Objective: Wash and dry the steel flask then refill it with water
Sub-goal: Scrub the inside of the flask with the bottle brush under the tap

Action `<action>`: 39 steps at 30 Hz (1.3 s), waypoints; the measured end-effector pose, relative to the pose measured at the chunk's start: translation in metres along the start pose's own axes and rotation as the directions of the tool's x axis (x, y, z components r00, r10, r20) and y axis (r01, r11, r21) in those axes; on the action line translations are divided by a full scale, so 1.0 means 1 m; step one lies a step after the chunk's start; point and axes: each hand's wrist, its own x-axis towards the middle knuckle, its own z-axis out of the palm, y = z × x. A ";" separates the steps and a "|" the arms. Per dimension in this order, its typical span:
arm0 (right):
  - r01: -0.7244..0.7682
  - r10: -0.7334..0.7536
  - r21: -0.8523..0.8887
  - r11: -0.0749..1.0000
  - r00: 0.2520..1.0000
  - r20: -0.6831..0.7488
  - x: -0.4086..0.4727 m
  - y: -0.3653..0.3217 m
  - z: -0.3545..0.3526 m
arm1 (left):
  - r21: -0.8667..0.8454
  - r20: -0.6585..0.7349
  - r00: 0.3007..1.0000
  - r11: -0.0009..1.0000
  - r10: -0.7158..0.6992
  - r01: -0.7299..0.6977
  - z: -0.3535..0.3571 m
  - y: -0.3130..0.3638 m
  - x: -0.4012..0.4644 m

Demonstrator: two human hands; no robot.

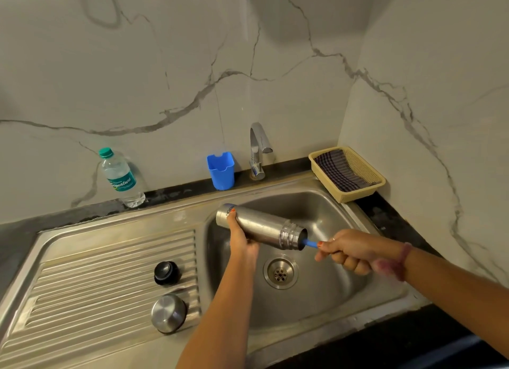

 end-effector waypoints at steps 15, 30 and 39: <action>0.222 -0.421 -0.611 0.760 0.884 -0.203 0.002 0.024 0.023 | 0.002 0.029 0.999 1.000 -0.025 0.025 -0.001 -0.002 -0.005; 0.210 -0.456 -0.680 0.703 0.867 -0.203 -0.004 0.021 0.028 | 0.096 0.039 0.999 0.995 -0.013 0.009 0.010 0.000 -0.012; 0.171 -0.535 -0.832 0.528 0.828 -0.169 -0.027 0.017 -0.003 | 0.035 0.048 0.999 0.999 -0.012 0.011 0.004 0.007 -0.014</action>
